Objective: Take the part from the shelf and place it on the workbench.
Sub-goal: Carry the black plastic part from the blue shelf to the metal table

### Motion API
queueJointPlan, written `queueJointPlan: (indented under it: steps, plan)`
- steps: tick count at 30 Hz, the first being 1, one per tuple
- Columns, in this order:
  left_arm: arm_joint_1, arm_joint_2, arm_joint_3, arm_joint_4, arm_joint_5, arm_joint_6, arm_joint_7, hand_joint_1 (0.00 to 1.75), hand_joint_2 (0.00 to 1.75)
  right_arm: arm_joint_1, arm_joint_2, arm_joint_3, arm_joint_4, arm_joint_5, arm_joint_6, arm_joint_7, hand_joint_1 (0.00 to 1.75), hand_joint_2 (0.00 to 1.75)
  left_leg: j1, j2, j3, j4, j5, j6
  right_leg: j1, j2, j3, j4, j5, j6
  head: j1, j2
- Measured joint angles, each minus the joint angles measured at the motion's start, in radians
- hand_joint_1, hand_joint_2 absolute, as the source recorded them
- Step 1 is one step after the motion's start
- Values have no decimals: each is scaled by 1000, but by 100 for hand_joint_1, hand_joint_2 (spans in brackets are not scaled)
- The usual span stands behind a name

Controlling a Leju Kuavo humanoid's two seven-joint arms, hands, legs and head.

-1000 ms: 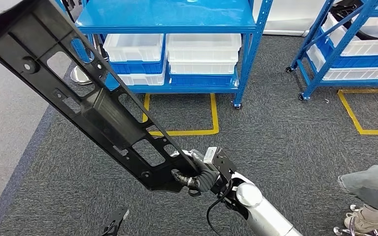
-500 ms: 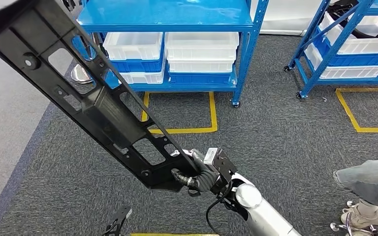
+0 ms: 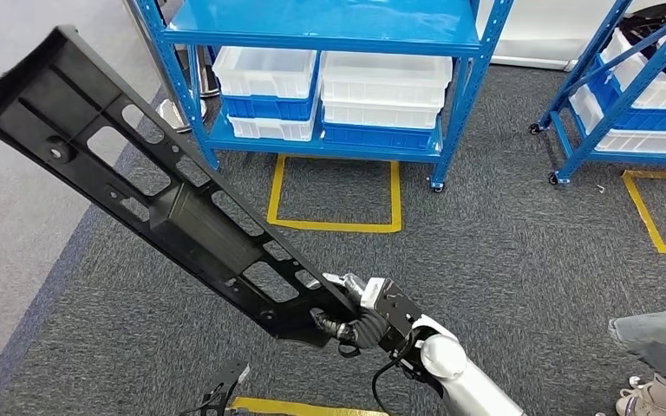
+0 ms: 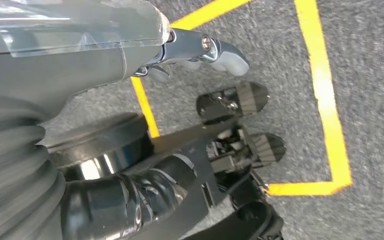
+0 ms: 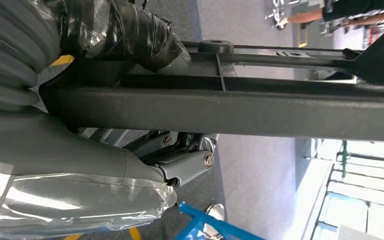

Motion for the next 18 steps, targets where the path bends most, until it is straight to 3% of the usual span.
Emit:
queueJointPlan:
  steps: [1, 3, 6, 8, 9, 10, 12, 14, 16, 18]
  plan:
    - [2, 0, -3, -1, 3, -4, -10, 0, 175, 0, 0, -1, -2, 1, 3, -1, 175, 175, 1, -5, -3, -1, 2, -6, -1, -9, 0, -2, 2, -6, 0, 0]
    - [6, 0, -8, -1, 8, -10, -26, 0, 175, 1, 0, -1, -7, 2, 5, 0, 175, 175, 1, 12, -15, 21, -15, -16, -3, -27, 3, -11, 7, -19, -3, 0]
    - [9, 0, -12, -3, 13, -14, -35, 0, 175, 4, 0, -1, -19, -1, 6, 7, 175, 175, 1, 59, -89, 181, -104, -26, 0, -61, 3, -15, 9, -32, -8, 0]
    - [13, -1, -14, -4, 15, -13, -35, 0, 175, 7, -1, -1, -27, -3, 6, 15, 175, 175, 1, 68, -130, 274, -134, -28, 4, -84, 1, -15, 8, -34, -8, 0]
    - [15, -1, -15, -5, 16, -12, -35, 0, 175, 9, -1, -1, -30, -3, 7, 19, 175, 175, 1, 70, -127, 272, -122, -26, 6, -95, 1, -14, 8, -35, -8, 0]
    - [17, -1, -16, -6, 16, -12, -35, 0, 175, 10, -1, -1, -33, -3, 7, 21, 175, 175, 0, 75, -104, 230, -94, -23, 8, -105, 2, -14, 7, -35, -8, 0]
    - [18, -1, -17, -9, 16, -8, -33, 0, 175, 11, -1, -1, -41, -4, 7, 23, 175, 175, -7, 111, -30, 89, -34, -11, 13, -123, 4, -13, 6, -34, -8, 0]
    - [15, 0, -17, -8, 20, 8, -20, 0, 175, 11, -2, -1, -48, -10, 11, 20, 175, 175, -16, 139, 11, 4, -11, 0, 19, -139, 5, -12, 5, -28, -8, 0]
    - [15, 2, -16, 16, 28, 21, -2, 0, 175, 11, -5, 0, -52, -23, 18, 17, 175, 175, -18, 126, 11, -5, -8, 8, 22, -157, 7, -13, 5, -20, -7, 0]
    - [18, 5, -15, 53, 34, 18, 6, 0, 175, 12, -8, 2, -60, -33, 19, 18, 175, 175, -12, 108, 12, -13, 1, 18, 18, -140, 4, -1, -9, -8, -7, 0]
